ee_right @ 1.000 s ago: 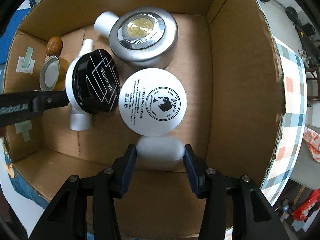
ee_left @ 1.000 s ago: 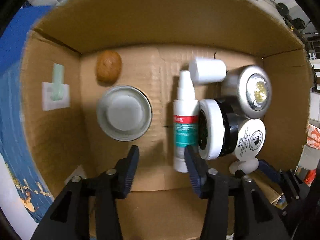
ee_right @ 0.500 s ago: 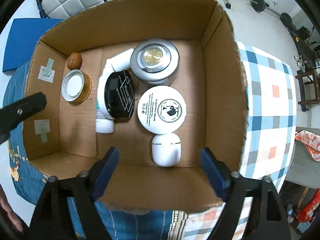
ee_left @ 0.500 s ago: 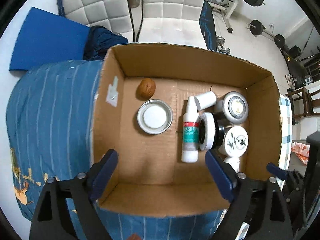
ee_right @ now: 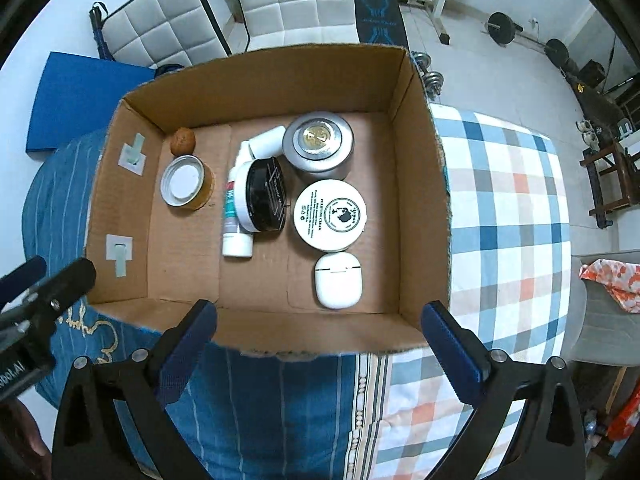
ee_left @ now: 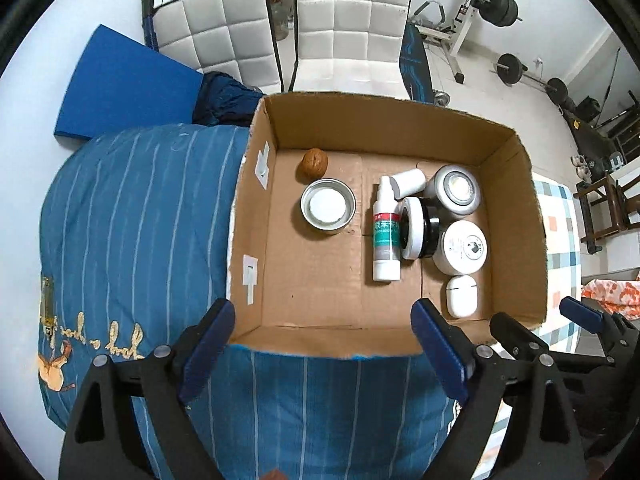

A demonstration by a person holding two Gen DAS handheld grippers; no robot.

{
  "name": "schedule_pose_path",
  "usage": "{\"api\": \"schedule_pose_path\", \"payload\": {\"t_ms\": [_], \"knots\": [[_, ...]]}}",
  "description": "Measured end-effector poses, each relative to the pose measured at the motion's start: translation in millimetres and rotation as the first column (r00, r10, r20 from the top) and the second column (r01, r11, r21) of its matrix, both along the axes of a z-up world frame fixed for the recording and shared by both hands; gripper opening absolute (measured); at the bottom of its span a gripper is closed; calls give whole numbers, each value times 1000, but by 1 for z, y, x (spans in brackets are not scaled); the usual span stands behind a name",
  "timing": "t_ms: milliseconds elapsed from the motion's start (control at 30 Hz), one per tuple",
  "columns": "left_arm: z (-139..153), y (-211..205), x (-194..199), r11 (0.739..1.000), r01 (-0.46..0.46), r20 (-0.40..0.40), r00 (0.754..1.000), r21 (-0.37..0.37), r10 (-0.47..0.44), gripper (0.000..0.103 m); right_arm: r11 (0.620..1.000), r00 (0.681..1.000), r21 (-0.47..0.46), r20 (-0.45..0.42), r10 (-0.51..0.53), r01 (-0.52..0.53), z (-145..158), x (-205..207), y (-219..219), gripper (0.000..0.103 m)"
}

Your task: Organize rigid objects

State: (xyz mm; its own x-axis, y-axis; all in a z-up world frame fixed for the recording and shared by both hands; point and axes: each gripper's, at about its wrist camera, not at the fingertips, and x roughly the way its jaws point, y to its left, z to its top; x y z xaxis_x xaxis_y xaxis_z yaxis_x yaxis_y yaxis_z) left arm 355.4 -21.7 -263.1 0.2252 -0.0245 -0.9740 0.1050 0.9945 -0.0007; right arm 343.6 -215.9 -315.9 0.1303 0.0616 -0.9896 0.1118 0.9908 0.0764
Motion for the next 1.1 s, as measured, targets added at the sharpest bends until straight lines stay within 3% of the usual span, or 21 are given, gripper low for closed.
{"api": "schedule_pose_path", "payload": {"t_ms": [267,567,1100], "knots": [[49,3,-39,1000,9,92,996,-26,-7,90,1000,998,4,69,-3,3,41,-35,-1,103],[125,10,-112,997,36,205,979,-72,-20,90,999,976,27,217,-25,20,131,-113,-8,103],[207,21,-203,995,84,311,948,-58,-62,90,1000,933,22,360,-22,16,238,-220,-2,103]]}}
